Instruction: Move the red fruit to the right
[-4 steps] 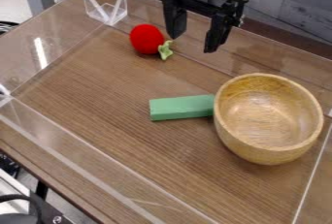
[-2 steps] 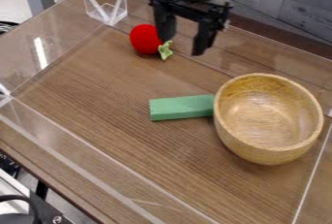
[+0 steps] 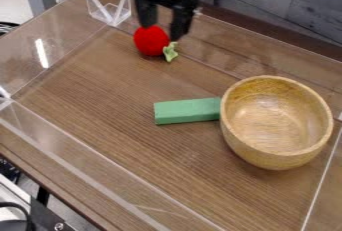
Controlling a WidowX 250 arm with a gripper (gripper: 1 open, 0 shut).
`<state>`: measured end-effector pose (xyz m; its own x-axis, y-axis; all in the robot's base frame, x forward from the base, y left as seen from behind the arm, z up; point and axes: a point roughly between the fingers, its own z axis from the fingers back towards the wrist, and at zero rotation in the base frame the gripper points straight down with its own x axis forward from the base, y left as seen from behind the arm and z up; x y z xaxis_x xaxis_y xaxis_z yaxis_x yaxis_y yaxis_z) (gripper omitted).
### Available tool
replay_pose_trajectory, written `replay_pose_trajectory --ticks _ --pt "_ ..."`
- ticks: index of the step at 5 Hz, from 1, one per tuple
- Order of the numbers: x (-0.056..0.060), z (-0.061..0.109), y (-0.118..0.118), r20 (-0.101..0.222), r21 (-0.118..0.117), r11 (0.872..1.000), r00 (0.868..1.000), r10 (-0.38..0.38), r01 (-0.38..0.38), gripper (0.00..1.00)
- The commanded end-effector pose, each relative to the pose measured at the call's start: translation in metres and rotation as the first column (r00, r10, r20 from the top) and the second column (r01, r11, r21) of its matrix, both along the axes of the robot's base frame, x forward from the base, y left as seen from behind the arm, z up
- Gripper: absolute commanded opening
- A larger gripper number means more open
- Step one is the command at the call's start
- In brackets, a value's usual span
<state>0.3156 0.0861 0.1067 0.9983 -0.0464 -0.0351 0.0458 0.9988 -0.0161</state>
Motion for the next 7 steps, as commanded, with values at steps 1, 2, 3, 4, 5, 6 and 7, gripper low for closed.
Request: replay_pose_trajectory --ticks 1,2,3,4,5,6,7 --pt "0.017 0.011 0.026 0.066 0.017 0.994 0.991 -0.113 0.112 1.00" --pt "0.030 0.005 0.028 0.071 0.006 0.985 0.983 -0.170 0.170 1.00" --pt "0.041 -0.001 0.026 0.076 -0.001 0.976 0.974 -0.215 0.216 1.00" --pt "0.049 -0.008 0.023 0.085 -0.006 0.986 0.982 -0.167 0.168 0.00" --pt "0.055 -0.009 0.019 0.093 -0.012 0.992 0.988 -0.124 0.125 0.00" --pt "0.060 -0.012 0.020 0.100 -0.035 0.985 0.982 -0.163 0.167 1.00" --pt "0.059 -0.013 0.022 0.106 -0.067 0.977 0.975 -0.197 0.205 1.00"
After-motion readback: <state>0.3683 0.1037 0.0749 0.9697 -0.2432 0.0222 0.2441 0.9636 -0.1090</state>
